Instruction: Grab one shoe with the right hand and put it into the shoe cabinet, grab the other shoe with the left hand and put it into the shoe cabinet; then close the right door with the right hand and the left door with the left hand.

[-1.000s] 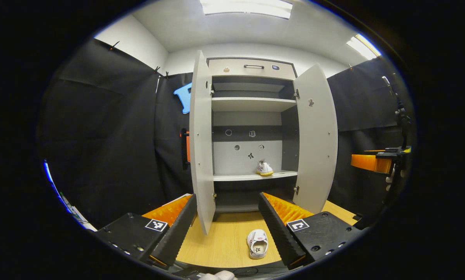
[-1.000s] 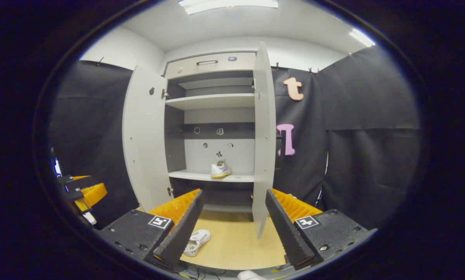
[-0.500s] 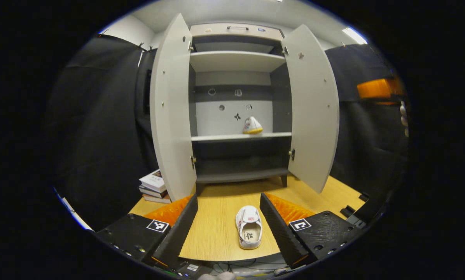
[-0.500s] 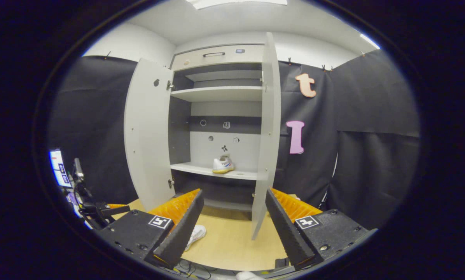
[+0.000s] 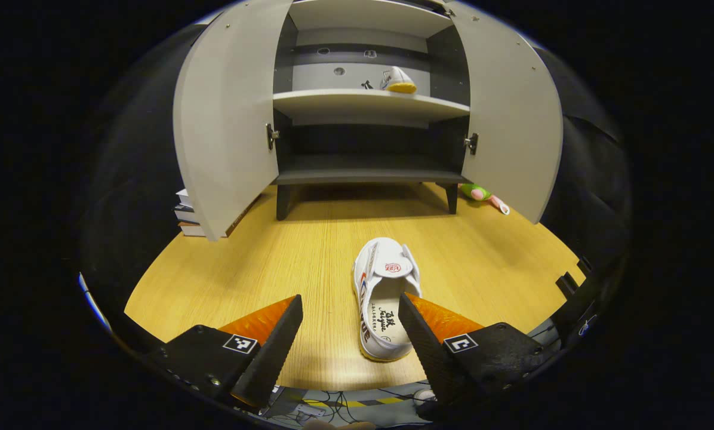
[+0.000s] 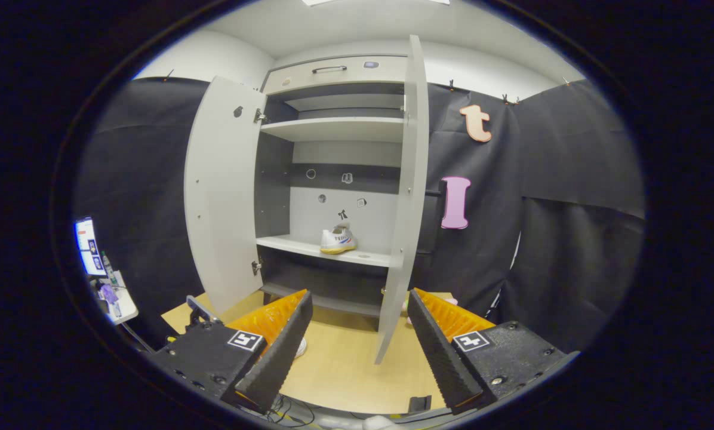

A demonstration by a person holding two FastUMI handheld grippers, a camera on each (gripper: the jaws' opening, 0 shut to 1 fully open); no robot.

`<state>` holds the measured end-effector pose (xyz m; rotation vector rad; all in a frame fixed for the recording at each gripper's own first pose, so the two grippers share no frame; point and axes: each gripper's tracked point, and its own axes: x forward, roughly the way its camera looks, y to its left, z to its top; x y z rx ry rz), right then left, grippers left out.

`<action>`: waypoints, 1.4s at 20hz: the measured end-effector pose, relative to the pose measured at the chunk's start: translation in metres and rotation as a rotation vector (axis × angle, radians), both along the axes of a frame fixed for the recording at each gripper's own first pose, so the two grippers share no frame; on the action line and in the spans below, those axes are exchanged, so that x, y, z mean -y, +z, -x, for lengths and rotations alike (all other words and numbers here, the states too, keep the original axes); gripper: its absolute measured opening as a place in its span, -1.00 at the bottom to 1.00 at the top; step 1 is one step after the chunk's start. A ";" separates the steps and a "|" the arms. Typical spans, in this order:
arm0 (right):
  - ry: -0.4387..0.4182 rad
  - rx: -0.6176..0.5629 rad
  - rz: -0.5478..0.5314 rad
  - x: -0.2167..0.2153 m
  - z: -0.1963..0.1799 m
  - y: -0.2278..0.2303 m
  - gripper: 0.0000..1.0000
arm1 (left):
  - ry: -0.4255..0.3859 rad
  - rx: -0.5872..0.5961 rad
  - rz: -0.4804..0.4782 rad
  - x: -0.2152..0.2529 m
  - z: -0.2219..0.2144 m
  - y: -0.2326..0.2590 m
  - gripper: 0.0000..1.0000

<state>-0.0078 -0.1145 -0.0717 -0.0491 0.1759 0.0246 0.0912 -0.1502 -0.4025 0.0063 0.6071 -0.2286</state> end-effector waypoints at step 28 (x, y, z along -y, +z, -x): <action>0.107 0.002 -0.007 -0.029 -0.041 0.000 1.00 | 0.064 -0.007 -0.070 -0.013 -0.079 0.008 -0.95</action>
